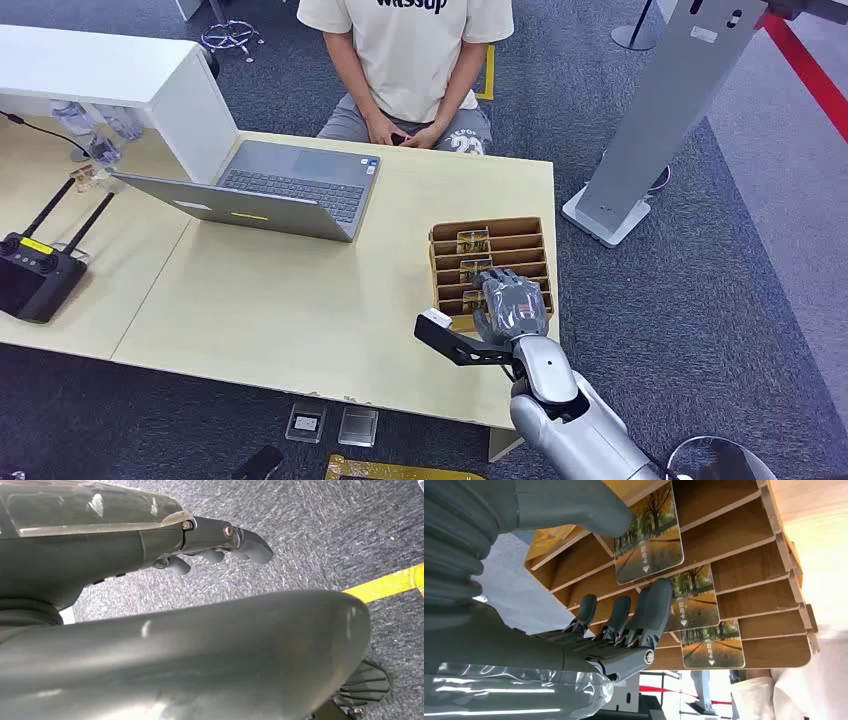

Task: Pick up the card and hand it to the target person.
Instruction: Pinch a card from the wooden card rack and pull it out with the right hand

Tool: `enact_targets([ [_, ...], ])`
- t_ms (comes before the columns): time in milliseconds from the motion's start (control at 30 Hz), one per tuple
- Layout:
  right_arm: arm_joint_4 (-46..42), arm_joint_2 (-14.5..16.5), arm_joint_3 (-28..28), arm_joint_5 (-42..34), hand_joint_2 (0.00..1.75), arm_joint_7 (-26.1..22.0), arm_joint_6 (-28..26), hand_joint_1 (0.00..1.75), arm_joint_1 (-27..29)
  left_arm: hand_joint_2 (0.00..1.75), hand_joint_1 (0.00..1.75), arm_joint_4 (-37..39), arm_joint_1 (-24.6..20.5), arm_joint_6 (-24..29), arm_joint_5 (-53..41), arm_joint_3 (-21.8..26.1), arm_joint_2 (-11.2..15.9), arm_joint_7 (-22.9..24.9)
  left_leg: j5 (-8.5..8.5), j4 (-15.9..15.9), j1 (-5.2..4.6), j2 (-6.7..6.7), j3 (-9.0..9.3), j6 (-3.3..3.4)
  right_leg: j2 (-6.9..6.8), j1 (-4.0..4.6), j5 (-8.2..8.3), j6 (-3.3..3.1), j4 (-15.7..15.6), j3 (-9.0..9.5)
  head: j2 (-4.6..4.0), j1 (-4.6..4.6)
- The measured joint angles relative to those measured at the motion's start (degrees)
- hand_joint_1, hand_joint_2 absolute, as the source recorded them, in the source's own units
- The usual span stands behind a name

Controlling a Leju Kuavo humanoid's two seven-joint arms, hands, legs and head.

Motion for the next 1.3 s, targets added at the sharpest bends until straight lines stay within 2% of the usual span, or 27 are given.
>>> enact_targets([
  [200, 1.05, 0.0, 0.03, -0.43, 1.75, -0.09, -0.55, 0.88, -0.29, 0.0, 0.0, 0.0, 0.03, 0.0, 0.07, 0.0, 0.01, -0.04, 0.0, 0.0, 0.0, 0.0, 0.0, 0.0, 0.0, 0.0, 0.0, 0.0, 0.0, 0.01, 0.0, 0.07],
  [400, 1.93, 0.15, 0.13, -1.05, 1.75, -0.2, -0.98, 1.31, -0.9, 0.0, 0.0, 0.0, 0.02, 0.04, 0.1, 0.0, 0.02, -0.14, 0.0, 0.0, 0.0, 0.0, 0.0, 0.0, 0.0, 0.0, 0.0, 0.0, 0.0, 0.0, 0.0, 0.05],
  [633, 2.83, 0.43, 0.2, -1.68, 1.75, -0.63, -1.48, 1.38, -1.0, 0.0, 0.0, 0.0, 0.03, 0.02, 0.48, 0.0, 0.02, -0.15, 0.0, 0.0, 0.0, 0.0, 0.01, 0.0, 0.0, 0.0, 0.0, 0.0, 0.0, 0.01, 0.0, 0.02],
  [800, 3.09, 0.48, 0.19, -1.72, 1.75, -0.68, -1.58, 1.36, -1.04, 0.0, 0.0, 0.0, 0.04, 0.11, 0.55, 0.0, 0.02, -0.15, 0.0, 0.0, 0.0, 0.0, 0.03, 0.0, 0.0, 0.0, 0.0, 0.0, 0.0, 0.02, 0.0, 0.07],
  [967, 3.22, 0.51, 0.19, -1.82, 1.75, -0.73, -1.61, 1.43, -1.05, 0.0, 0.0, 0.0, 0.04, 0.17, 0.55, 0.0, 0.02, -0.15, 0.0, 0.0, 0.0, 0.0, 0.03, 0.0, 0.0, 0.0, 0.0, 0.0, 0.0, 0.02, 0.0, 0.07],
  [1100, 3.26, 0.52, 0.19, -2.06, 1.75, -0.74, -1.61, 1.45, -1.05, 1.75, 0.0, 0.0, 0.04, -0.22, 0.55, -0.01, 0.02, -0.47, 0.0, 0.0, 0.0, 0.0, 0.04, 0.0, 0.0, 0.0, 0.0, 0.0, 0.0, 0.02, 0.0, 0.04],
  [1300, 3.25, 0.52, 0.17, -2.48, 1.75, -0.74, -1.63, 1.47, -1.05, 1.75, 0.0, 0.0, 0.03, -0.9, 0.23, -0.04, 0.02, -1.25, 0.0, 0.0, 0.0, 0.01, 0.05, 0.0, 0.01, 0.0, 0.0, 0.0, 0.0, 0.02, 0.0, 0.07],
])
